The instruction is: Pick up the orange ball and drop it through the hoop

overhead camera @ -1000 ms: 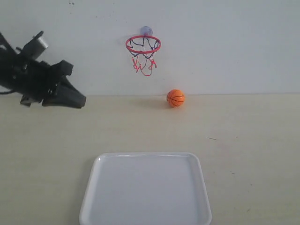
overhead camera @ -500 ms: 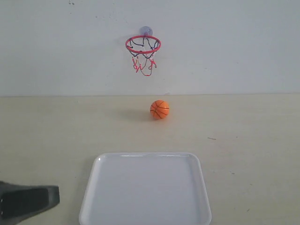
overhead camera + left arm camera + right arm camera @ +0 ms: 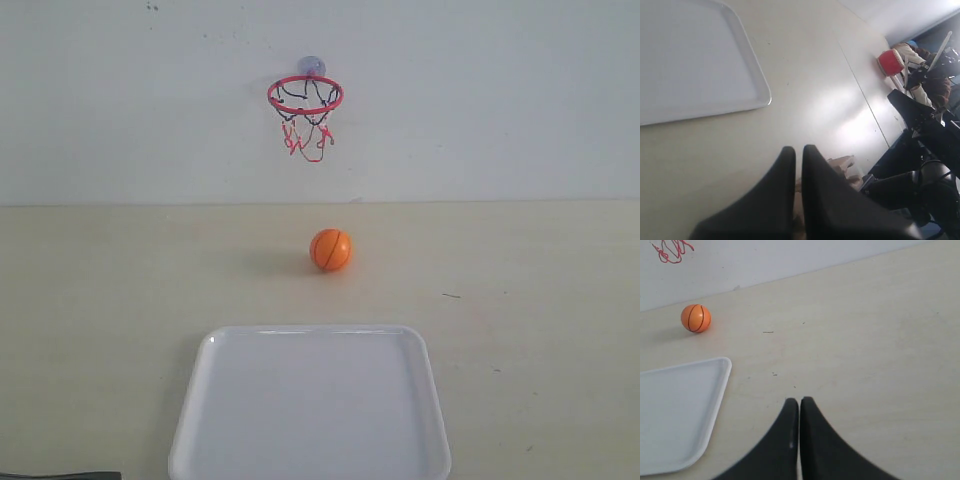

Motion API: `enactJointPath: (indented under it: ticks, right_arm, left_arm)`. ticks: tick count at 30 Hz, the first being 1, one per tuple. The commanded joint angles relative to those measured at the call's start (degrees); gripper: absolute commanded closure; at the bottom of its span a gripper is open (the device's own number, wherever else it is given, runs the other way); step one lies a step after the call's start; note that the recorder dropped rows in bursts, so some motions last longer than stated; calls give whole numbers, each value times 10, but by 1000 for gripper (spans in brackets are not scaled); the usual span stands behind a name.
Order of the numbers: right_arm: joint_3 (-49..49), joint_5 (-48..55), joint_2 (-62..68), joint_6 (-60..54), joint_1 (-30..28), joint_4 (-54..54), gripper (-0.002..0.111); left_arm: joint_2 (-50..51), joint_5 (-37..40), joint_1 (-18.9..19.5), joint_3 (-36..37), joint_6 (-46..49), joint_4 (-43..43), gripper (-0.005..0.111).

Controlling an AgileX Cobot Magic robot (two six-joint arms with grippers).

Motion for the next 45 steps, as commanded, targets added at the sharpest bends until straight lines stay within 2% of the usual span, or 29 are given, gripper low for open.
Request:
enactJointPath:
  ticks: [1, 6, 12, 14, 16, 17, 18, 20, 22, 24, 25, 27, 28, 33, 34, 35, 37, 39, 42, 45]
  right_arm:
    - [0, -3, -2, -3, -4, -6, 108]
    - [0, -3, -2, -3, -4, -6, 108]
    - [0, -3, -2, -3, -4, -6, 108]
    - [0, -3, -2, -3, -4, -6, 108]
    - [0, -3, -2, -3, -4, -6, 108]
    - [0, -3, -2, -3, -4, -6, 108]
    - [0, -3, -2, -3, -4, -6, 108]
    - [0, -3, -2, -3, -4, -6, 108]
    - [0, -3, 0, -3, -4, -6, 108]
    - [0, -3, 0, -3, -4, -6, 108]
    - [0, -3, 0, -3, -4, -6, 108]
    - [0, -3, 0, -3, -4, -6, 108]
    - [0, -3, 0, -3, -4, -6, 108]
    - [0, -3, 0, -3, -4, -6, 108]
    - [0, -3, 0, -3, -4, -6, 108]
    - [0, -3, 0, -3, -4, -6, 108]
    - [0, -3, 0, -3, -4, -6, 108]
    - [0, -3, 0, -3, -4, -6, 108]
    - [0, -3, 0, -3, -4, -6, 108]
    - [0, -3, 0, -3, -4, -6, 108]
  left_arm:
    - [-53, -38, -8, 2, 4, -1, 103]
    - [-208, -87, 0, 2, 5, -2, 103]
    - [-396, -214, 1, 2, 37, -2, 103]
    - [-437, -269, 1, 2, -30, -56, 103]
    - [-455, -321, 1, 2, -225, -66, 103]
    - [-464, -361, 1, 5, -388, -66, 103]
    - [-474, -375, 1, 8, -426, -66, 103]
    - [-482, -441, 1, 33, -614, -66, 103]
    - [-482, -467, 1, 50, -701, -66, 103]
    - [-482, -499, 1, 56, -692, -66, 103]
    - [-482, -500, 1, 56, -657, -66, 103]
    - [-482, -500, 1, 53, -541, -61, 103]
    - [-482, -494, 1, 49, -453, -48, 103]
    - [-482, -470, 1, 30, -239, -36, 103]
    - [-482, -470, 1, 30, -215, -13, 103]
    - [-482, -472, 1, 30, -210, 47, 103]
    - [-482, -463, 1, 31, -256, 216, 103]
    - [-482, -446, 1, 31, -375, 419, 103]
    - [-482, -417, 1, 31, -570, 673, 103]
    - [-482, -378, 1, 32, -719, 854, 103]
